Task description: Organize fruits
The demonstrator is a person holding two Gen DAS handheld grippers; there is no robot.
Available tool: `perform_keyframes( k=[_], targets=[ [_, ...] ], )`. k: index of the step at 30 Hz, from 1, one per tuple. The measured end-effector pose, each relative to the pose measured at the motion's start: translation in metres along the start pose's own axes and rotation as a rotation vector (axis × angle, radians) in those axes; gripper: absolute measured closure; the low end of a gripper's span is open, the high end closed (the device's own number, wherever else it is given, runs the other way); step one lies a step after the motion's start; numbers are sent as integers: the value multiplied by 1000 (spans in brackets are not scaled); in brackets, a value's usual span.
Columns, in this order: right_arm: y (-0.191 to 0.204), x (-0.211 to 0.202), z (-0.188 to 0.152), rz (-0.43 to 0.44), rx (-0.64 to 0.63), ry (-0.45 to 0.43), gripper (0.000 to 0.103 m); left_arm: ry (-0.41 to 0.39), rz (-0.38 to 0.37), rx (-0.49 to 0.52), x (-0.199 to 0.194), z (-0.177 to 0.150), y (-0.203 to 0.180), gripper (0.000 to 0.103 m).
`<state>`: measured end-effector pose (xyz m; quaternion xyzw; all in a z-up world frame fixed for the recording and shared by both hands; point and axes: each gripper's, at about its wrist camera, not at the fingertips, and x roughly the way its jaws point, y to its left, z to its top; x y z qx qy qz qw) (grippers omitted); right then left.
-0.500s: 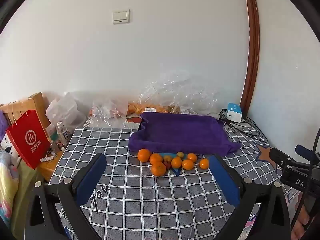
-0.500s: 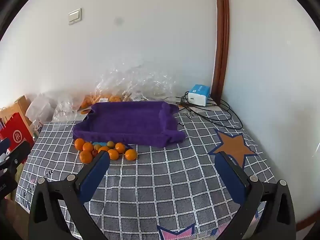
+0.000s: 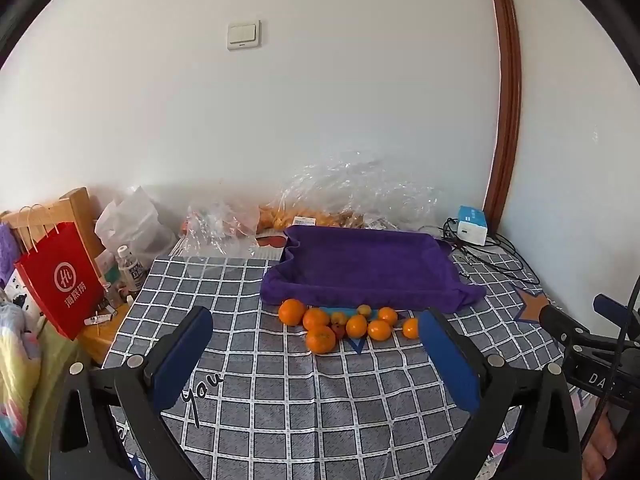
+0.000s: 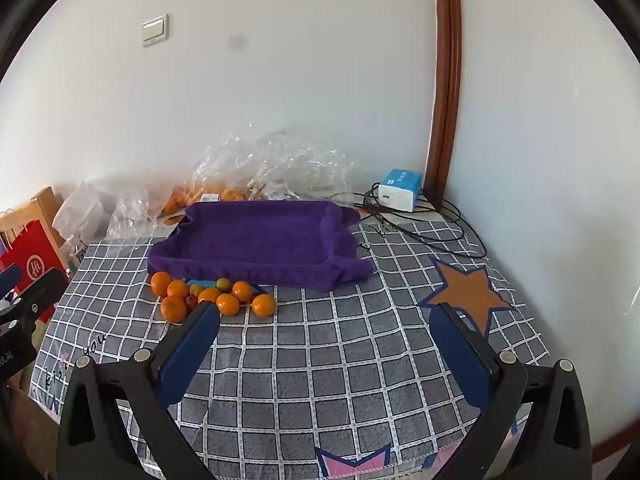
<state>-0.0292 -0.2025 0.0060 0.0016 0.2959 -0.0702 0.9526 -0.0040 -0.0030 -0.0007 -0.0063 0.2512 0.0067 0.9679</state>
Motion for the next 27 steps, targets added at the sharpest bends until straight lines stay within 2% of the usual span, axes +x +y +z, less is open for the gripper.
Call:
perform_keyframes(
  k=[5,27],
  targets=[
    [0,5,-2,-6,-3,4,0,19,6,-1,5,4,3,0],
    [3,2,-6,-21,-1,-1,0,18,2,-9,7,2,3,0]
  ],
)
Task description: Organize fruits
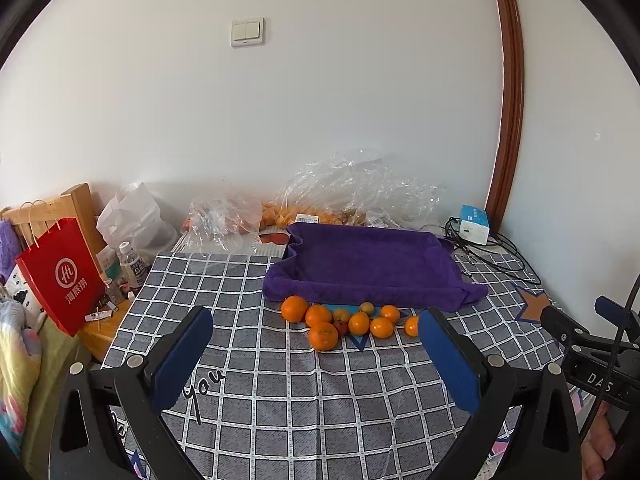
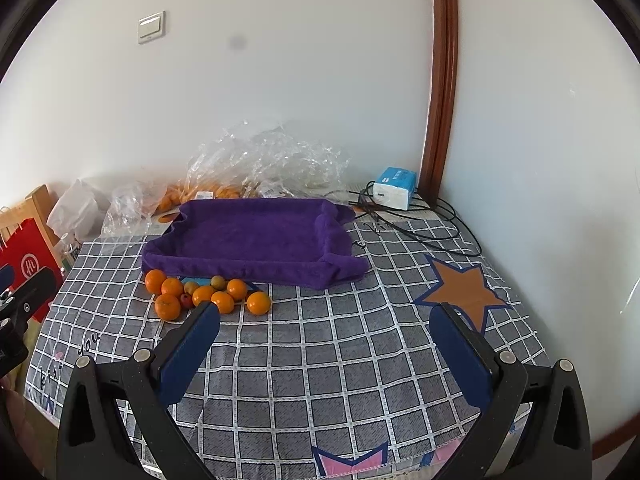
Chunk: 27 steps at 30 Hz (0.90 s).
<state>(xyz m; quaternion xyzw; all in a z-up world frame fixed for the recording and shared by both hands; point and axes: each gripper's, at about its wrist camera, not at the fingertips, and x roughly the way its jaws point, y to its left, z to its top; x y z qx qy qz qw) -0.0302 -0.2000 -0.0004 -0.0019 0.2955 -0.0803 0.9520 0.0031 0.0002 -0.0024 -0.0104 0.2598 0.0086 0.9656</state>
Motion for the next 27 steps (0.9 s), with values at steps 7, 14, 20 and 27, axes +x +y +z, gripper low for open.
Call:
perform_keyframes(
  k=[7,14,20,27],
  targets=[
    [2,-2,0,3,1,-8,0,-2,1,7,-1,0,0,0],
    [3,-3,0,6,-2,-9,0,-3,0,-5,-3,0,1,0],
    [6,-4,0,4,-10,-10,0,-4,-1,-4,-4,0,1,0],
    [5,-5,1,6,-7,-14,0,-5,-5,-9,-5,0,1,0]
  ],
)
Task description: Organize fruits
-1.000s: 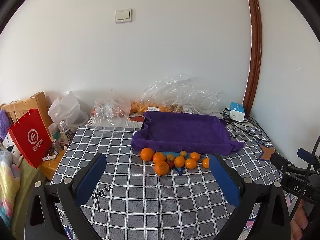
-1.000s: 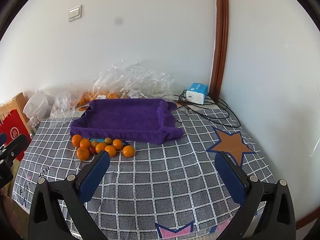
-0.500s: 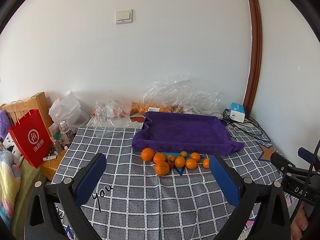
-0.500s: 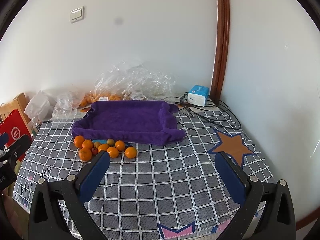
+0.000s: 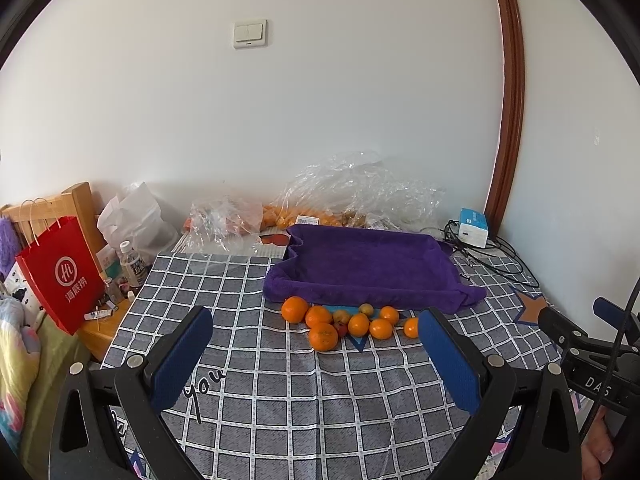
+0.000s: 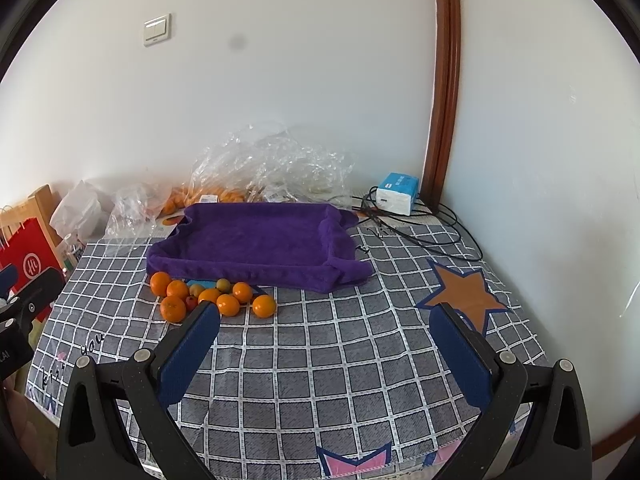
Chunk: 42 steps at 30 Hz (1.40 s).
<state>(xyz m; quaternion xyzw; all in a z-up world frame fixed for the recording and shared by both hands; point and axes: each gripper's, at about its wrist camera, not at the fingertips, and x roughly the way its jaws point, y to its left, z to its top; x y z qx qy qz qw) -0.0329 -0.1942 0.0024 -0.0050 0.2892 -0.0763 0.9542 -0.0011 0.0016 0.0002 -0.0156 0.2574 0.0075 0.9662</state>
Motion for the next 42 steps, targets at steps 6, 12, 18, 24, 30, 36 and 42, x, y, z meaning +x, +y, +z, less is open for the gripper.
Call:
perform_keyframes(
  k=[6,12,18,24,30,36,42],
  targets=[
    [0,-2,0,7,4,-2,0,4,1,1,-1,-1,1,0],
    [2,-3,-1,4,-1,-2,0,7,-3,2,-1,-1,1,0],
    [5,-4,-2,1,-8,-3,0,4,-3,1,-1,-1,1,0],
    [7,-5,-2,2,-14,-12,0,4,0,-9,-3,-1,4,0],
    [9,-5,-3,-1,-17,-15,0,1,-3,-23,-1,0,13,0],
    [14,4,-7,6,-23,-11,0,0,-1,-38,9,-6,20,0],
    [24,29,-14,35,-29,19,0,23,-4,-61,31,-17,32,0]
  ],
)
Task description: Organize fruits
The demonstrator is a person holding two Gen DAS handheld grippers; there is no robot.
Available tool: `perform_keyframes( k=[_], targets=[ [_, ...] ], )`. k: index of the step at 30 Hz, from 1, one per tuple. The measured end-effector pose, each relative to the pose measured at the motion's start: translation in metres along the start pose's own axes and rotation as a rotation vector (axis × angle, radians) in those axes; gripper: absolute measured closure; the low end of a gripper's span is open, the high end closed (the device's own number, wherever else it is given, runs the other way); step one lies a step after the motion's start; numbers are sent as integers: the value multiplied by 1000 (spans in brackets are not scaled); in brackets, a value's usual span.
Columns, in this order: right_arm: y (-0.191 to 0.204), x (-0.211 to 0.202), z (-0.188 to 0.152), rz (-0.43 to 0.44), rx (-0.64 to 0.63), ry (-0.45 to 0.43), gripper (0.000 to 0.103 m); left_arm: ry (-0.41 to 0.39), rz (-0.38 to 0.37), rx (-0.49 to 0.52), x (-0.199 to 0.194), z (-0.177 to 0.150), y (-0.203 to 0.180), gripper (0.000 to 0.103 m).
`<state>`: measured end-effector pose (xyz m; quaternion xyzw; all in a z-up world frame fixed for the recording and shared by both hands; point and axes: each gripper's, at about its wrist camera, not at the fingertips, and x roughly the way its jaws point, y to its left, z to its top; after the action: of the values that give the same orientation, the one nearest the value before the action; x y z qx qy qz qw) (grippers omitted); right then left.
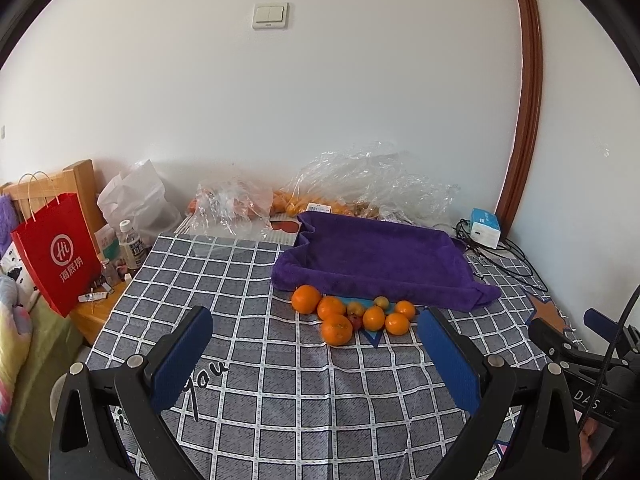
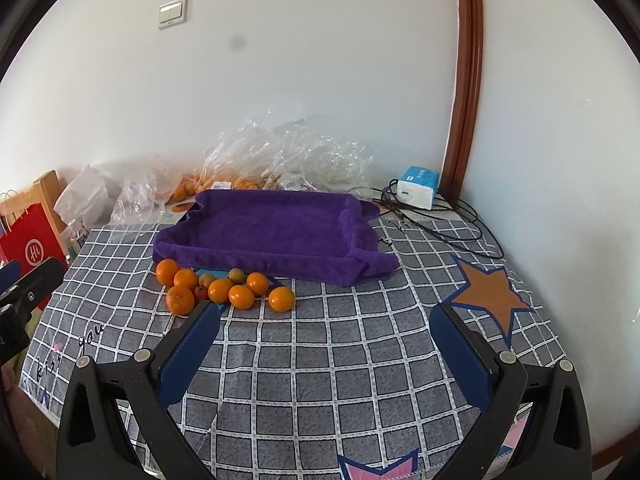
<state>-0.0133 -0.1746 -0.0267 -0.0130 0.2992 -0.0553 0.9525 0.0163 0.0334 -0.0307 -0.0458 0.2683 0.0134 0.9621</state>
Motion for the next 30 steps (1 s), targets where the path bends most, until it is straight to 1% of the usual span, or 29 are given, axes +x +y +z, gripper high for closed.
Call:
perform_keyframes(
  k=[3,8,12,14,15,17,18,21,25,26,28,29,30],
  targets=[
    [5,19,-5,23,-9,27,0,23,3,-15,17,-9,8,0],
    [19,50,-15,21,-65,59,0,86,10,-47,52,-21,20,1],
    [29,78,-22,106,-67,137,4,130,10,-66,76,-29,26,6],
    [32,91,-24,112,-70,168,8,148,13,-60,87,-34,28,7],
    [33,97,-26,114,-67,178,9,160,6,-60,92,-35,29,12],
    [35,106,-27,118,-63,189,9,195,-4,-74,104,-38,33,20],
    [35,110,-28,121,-65,192,10,209,-7,-80,110,-40,36,22],
    [34,118,-29,124,-82,199,14,215,-24,-81,121,-43,42,22],
    [28,134,-27,130,-84,200,15,262,-45,-100,140,-44,51,22],
    [26,140,-26,130,-79,209,17,270,-46,-112,145,-45,54,22],
    [22,152,-23,123,-52,222,24,281,-53,-124,153,-45,58,23],
    [21,158,-22,136,-45,234,27,281,-61,-130,156,-45,60,27],
    [22,163,-20,155,-44,241,33,279,-66,-135,158,-46,61,28]
  ],
)
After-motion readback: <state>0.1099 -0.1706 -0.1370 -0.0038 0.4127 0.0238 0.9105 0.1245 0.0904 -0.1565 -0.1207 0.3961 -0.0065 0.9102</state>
